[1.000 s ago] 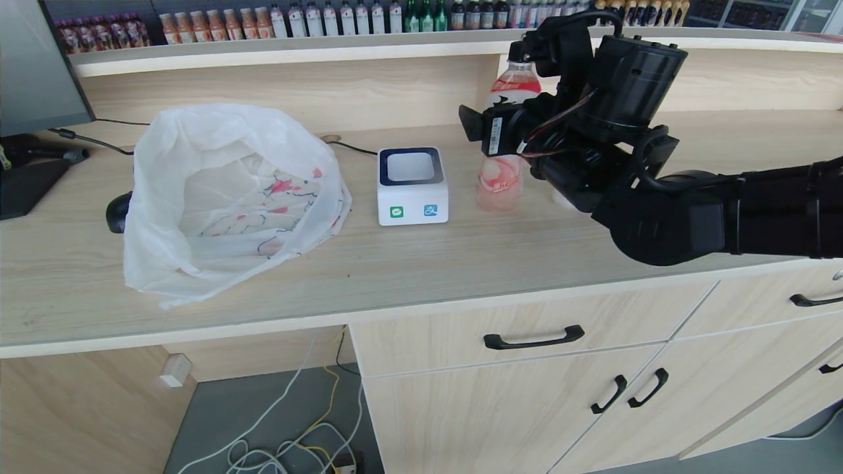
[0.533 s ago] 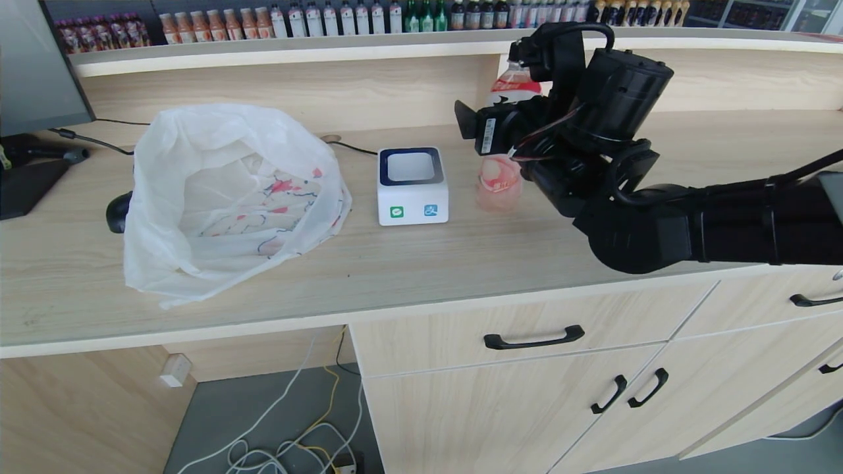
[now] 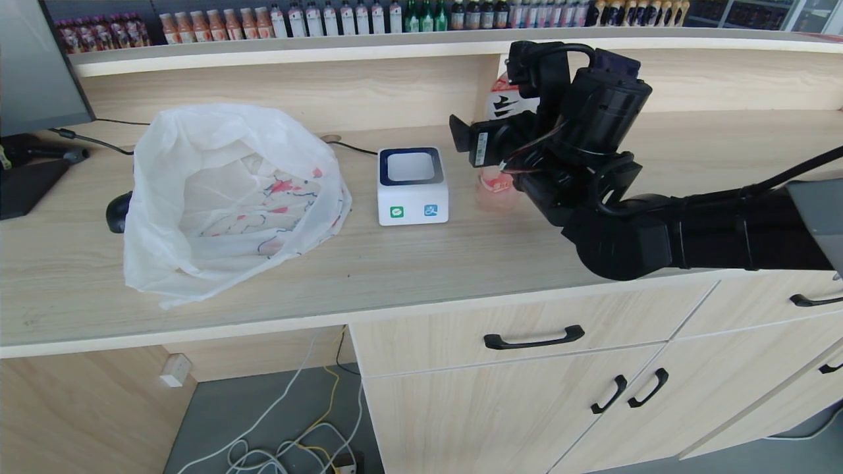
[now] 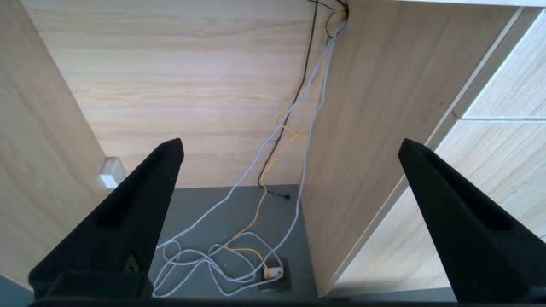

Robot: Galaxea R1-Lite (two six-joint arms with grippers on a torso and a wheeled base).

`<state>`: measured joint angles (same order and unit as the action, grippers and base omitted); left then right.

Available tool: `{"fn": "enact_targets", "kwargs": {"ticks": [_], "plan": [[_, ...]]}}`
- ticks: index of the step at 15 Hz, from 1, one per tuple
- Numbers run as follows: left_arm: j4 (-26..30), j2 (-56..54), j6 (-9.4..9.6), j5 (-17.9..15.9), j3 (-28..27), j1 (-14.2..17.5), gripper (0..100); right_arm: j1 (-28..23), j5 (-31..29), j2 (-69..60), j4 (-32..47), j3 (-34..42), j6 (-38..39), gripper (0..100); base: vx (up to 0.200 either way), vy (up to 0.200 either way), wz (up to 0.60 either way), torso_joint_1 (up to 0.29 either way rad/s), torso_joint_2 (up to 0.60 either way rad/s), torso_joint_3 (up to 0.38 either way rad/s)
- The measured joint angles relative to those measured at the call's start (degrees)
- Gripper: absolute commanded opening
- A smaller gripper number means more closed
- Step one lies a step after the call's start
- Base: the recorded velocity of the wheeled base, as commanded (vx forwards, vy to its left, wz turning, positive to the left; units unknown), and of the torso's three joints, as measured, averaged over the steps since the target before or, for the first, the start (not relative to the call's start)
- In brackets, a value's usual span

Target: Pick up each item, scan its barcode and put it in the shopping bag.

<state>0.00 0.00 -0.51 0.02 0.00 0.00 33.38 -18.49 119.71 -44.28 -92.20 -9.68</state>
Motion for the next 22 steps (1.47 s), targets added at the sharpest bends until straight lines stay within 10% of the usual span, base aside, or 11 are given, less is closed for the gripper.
{"fn": "enact_targets", "kwargs": {"ticks": [11,12,22], "plan": [[0.0,0.0,0.0,0.0,0.0,0.0,100,0.0,0.4,1.5,0.0,0.0,0.1,100,0.0,0.0,0.0,0.0,0.0,0.0],[0.0,0.0,-0.02,0.0,0.0,0.0,100,0.0,0.4,1.5,0.0,0.0,0.1,0,0.0,0.0,0.0,0.0,0.0,0.0],[0.0,0.0,-0.02,0.0,0.0,0.0,100,0.1,0.3,1.6,-3.7,0.7,0.2,0,0.0,0.0,0.0,0.0,0.0,0.0]]}}
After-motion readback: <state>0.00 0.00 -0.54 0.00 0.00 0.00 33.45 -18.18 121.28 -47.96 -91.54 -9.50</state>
